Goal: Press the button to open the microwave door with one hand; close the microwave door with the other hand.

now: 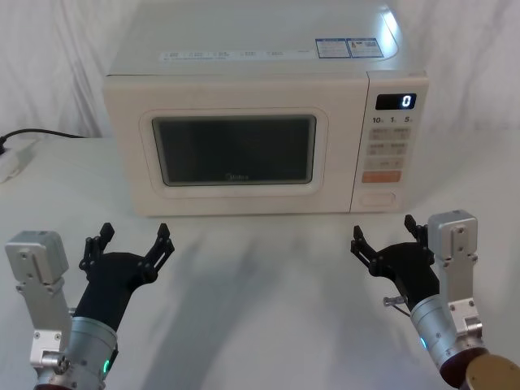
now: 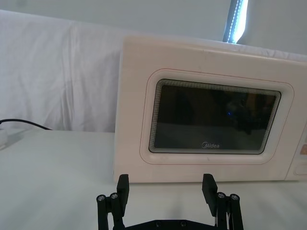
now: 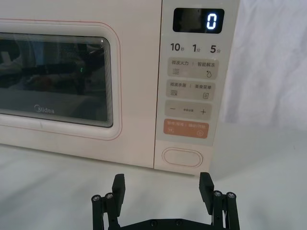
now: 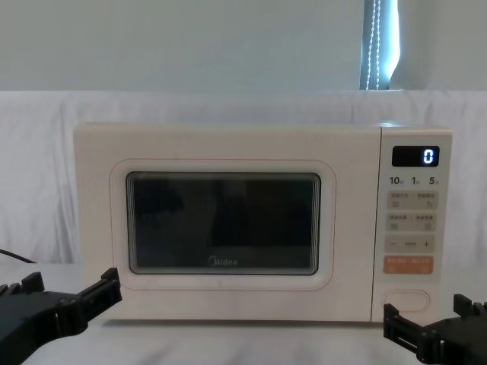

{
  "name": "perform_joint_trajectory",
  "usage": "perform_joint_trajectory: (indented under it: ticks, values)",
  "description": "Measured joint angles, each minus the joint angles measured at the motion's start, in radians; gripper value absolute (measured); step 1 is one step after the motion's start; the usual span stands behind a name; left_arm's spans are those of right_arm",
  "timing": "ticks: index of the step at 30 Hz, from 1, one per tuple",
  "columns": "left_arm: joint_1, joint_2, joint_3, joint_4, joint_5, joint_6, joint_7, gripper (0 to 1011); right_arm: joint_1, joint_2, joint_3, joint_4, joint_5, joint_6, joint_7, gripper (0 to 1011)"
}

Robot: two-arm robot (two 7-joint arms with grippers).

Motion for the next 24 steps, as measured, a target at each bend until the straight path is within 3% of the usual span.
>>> perform_joint_trajectory:
  ticks: [24]
  values:
    - [0.000, 0.000, 0.000, 0.000, 0.000, 0.000, 0.000, 1001, 0.000, 0.000, 0.000, 0.000, 0.000, 0.000, 0.000, 1002]
